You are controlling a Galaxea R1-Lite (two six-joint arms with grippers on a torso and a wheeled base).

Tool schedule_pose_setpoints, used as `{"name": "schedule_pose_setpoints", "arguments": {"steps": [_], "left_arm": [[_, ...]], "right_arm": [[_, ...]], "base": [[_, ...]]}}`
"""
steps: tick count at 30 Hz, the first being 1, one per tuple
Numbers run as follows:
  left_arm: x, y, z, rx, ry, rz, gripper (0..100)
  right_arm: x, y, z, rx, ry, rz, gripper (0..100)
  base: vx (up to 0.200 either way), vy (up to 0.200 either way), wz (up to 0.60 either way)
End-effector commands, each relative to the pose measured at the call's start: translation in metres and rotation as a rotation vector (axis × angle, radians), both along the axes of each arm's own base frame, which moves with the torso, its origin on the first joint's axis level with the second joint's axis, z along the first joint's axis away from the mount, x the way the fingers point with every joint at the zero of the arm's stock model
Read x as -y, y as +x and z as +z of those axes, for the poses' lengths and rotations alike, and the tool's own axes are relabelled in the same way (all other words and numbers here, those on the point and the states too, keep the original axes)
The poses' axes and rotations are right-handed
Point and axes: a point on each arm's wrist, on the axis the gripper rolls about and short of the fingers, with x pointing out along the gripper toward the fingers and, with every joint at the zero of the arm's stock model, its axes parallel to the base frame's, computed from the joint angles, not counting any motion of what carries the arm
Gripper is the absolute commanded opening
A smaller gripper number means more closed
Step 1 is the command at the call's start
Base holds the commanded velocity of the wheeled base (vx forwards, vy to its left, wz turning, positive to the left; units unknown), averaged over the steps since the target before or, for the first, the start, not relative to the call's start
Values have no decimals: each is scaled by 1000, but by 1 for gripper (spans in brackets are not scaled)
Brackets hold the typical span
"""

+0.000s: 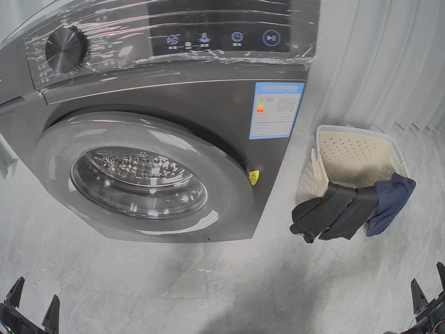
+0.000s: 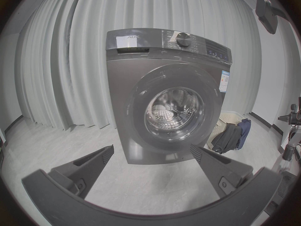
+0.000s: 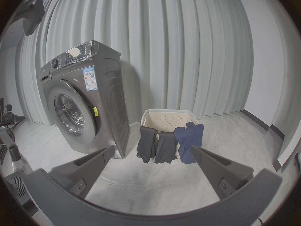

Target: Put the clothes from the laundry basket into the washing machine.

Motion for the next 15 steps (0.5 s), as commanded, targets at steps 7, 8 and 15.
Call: {"name": "schedule_pose_setpoints", "arguments": {"steps": [7,8,15], "left_arm": [[0,0,-5,-3,0,0,100],[0,0,-5,-3,0,0,100],[0,0,-5,-3,0,1,100]], "right_arm": [[0,0,-5,-1,0,1,100],[0,0,-5,-1,0,1,100],[0,0,-5,-1,0,1,100]], "base": [[0,200,0],[0,200,0],[0,143,0]]}}
